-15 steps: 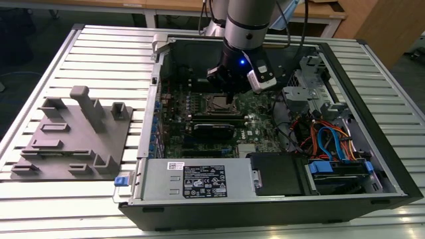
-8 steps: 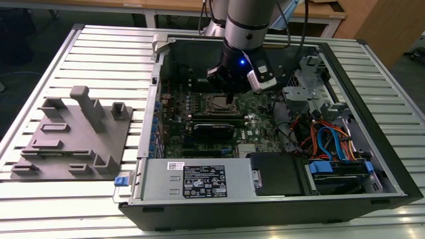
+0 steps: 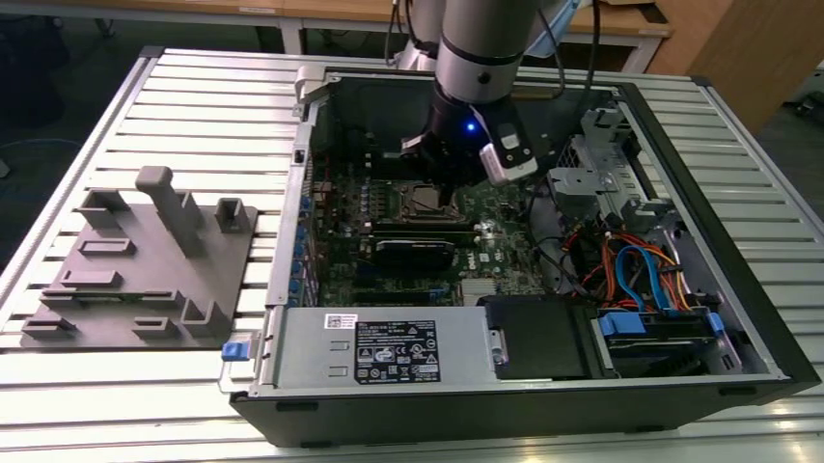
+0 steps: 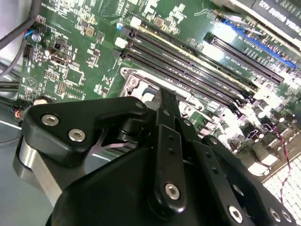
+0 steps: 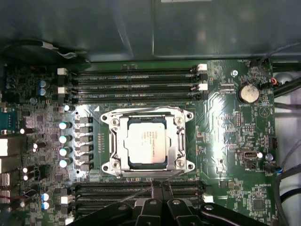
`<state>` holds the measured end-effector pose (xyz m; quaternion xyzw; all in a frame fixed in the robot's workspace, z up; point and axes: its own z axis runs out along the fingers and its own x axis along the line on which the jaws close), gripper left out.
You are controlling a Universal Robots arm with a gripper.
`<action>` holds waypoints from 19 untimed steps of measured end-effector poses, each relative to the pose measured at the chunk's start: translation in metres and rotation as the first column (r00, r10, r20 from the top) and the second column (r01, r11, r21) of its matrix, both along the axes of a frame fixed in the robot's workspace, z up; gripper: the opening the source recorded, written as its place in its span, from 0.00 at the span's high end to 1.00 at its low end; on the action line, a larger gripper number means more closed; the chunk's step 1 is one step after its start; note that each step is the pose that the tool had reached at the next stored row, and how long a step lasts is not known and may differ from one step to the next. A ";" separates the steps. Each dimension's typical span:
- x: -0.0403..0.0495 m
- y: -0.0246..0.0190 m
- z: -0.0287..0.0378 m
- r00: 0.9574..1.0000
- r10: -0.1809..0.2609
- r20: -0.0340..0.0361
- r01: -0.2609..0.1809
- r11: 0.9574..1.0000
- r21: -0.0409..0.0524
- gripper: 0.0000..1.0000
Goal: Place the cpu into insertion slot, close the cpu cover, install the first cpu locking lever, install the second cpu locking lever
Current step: 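Install the second cpu locking lever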
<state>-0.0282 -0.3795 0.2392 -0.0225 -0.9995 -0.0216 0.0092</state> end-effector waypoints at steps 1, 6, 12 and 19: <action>-0.0015 -0.0001 -0.0001 1.000 0.000 -0.001 0.000 1.000 0.006 0.90; -0.0116 -0.0028 -0.0016 1.000 0.000 -0.004 0.000 1.000 0.019 0.90; -0.0231 -0.0074 -0.0051 1.000 0.000 -0.010 0.000 1.000 0.020 0.90; -0.0274 -0.0154 -0.0096 1.000 0.000 -0.016 0.000 1.000 0.022 0.90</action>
